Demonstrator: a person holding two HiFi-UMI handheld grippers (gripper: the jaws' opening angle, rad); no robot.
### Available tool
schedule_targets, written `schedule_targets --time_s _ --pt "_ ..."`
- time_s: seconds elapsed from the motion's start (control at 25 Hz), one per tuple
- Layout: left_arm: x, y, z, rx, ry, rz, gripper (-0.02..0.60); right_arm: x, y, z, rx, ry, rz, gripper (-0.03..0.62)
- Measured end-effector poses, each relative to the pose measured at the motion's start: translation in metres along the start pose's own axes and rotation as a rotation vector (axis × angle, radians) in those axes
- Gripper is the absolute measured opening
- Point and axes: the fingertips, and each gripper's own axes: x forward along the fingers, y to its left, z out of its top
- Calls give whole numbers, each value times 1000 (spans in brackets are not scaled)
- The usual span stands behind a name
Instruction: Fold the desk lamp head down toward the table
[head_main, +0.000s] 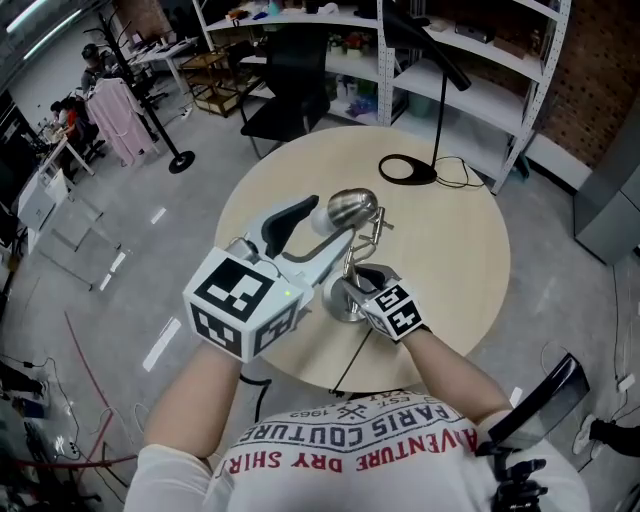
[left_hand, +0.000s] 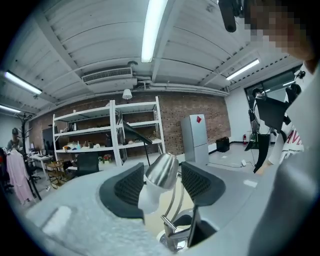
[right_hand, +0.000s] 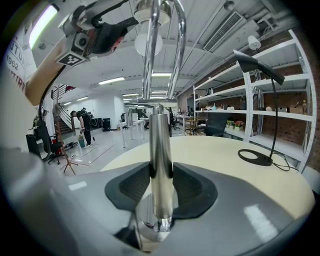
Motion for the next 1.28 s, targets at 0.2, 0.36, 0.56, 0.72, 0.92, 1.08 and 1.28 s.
schedule_targets --time_s 0.2,0.36,0.56,0.72,0.92,1.08,1.28 --pt "20 -1 6 63 43 -1 278 1 -1 -2 9 2 -1 138" --pt "33 -5 2 82 56 -13 276 0 -1 -5 9 3 2 138" --pt "44 -9 -1 111 86 -32 275 -1 -2 -6 -3 12 9 138" --pt "44 -9 -2 95 88 -44 264 -1 -1 -7 -14 15 19 137" --pt "43 -6 -4 85 109 -68 252 -1 0 -6 -16 10 25 137" --pt "41 -4 -5 96 126 -74 252 -1 2 -5 -19 5 28 137" --pt "37 1 -5 73 128 -86 252 -2 2 -4 -28 3 36 137"
